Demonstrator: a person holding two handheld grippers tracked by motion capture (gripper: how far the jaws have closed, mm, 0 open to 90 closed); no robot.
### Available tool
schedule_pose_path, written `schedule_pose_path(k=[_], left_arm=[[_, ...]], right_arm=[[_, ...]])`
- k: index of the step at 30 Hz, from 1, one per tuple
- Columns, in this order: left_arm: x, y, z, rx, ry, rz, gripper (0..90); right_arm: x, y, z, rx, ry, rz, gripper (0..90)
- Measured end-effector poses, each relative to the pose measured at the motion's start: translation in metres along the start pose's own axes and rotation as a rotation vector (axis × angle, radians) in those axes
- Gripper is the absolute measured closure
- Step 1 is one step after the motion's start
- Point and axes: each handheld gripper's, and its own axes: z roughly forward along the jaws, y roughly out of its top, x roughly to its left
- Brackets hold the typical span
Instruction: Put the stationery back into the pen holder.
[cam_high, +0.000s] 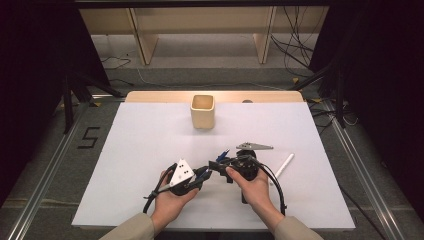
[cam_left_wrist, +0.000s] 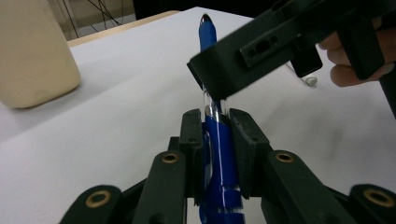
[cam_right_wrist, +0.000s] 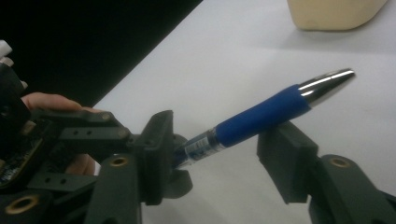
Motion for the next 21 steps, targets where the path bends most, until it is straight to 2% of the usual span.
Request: schedule_pose_path(k=[3, 6, 7, 10, 15, 19, 21], left_arm=[[0.0, -0.002, 0.001, 0.016, -0.002, 0.003, 75.6], [-0.002, -0.004, 0.005, 0.015, -0.01, 0.013, 76.3], [-0.003, -0.004, 0.005, 0.017, -0.008, 0.021, 76.0], [-0.003, -0.004, 0.005, 0.026, -0.012, 0.031, 71.8], [0.003, -0.003, 0.002, 0.061, 0.007, 0.018, 49.0], [0.015, -0.002, -0.009, 0.076, 0.035, -0.018, 25.4], [0.021, -0.002, -0.015, 0.076, 0.034, -0.02, 18.3]], right_arm=[[0.0, 0.002, -0.003, -0.038, 0.028, 0.008, 65.5], [0.005, 0.003, -0.006, -0.069, 0.101, 0.006, 78.3], [0.008, 0.004, -0.006, -0.069, 0.111, -0.005, 79.7], [0.015, 0.003, -0.006, -0.074, 0.103, -0.061, 80.0], [0.017, 0.008, -0.01, -0.097, 0.066, -0.109, 80.0], [0.014, 0.013, -0.014, -0.123, 0.026, -0.132, 80.0], [0.013, 0.016, -0.015, -0.131, 0.014, -0.136, 80.0]])
